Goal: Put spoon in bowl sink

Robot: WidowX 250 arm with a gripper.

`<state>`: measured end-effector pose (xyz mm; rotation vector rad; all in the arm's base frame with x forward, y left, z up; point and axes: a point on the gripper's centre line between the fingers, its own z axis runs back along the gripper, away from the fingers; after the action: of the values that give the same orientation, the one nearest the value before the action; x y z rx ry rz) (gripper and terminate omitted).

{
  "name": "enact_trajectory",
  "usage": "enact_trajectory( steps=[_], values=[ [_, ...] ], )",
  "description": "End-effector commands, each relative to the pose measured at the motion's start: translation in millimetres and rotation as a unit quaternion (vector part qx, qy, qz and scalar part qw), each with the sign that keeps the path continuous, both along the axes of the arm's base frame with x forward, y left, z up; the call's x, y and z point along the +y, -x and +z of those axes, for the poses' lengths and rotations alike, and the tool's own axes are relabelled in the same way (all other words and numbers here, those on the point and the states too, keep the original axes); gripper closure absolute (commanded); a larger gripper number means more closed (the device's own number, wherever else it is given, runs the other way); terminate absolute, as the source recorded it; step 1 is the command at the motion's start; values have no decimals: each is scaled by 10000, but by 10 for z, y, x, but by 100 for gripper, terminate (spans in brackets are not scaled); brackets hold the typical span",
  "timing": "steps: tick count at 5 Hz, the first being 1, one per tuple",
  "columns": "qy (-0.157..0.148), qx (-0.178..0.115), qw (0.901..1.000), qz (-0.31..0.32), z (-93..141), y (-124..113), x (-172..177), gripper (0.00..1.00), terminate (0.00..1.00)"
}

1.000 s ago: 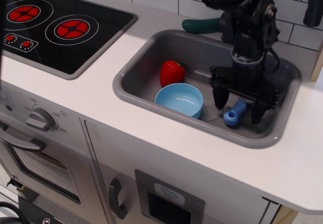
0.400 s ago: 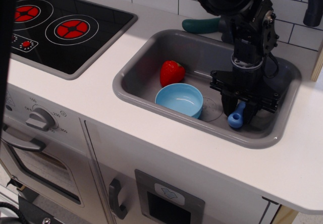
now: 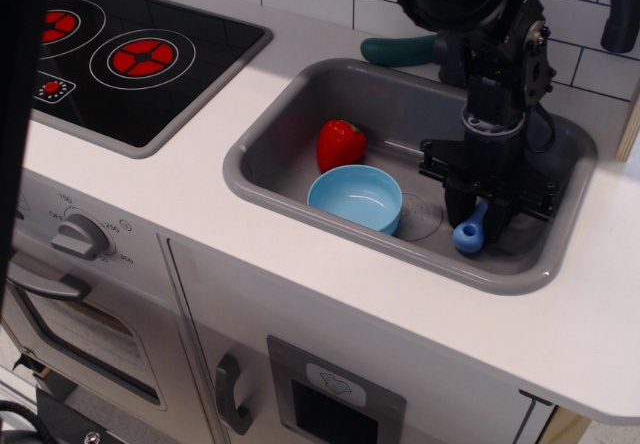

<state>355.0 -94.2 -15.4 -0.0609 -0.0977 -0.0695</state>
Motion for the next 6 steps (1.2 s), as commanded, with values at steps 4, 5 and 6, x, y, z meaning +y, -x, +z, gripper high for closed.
enact_trajectory(
  steps=[4,5,6],
  values=[
    [155,-415,9099,4124,831,228,606,100,0],
    [52,-318,8704,4913,813,295,688,100,0],
    [191,-65,8429,5377,815,312,754,100,0]
  ],
)
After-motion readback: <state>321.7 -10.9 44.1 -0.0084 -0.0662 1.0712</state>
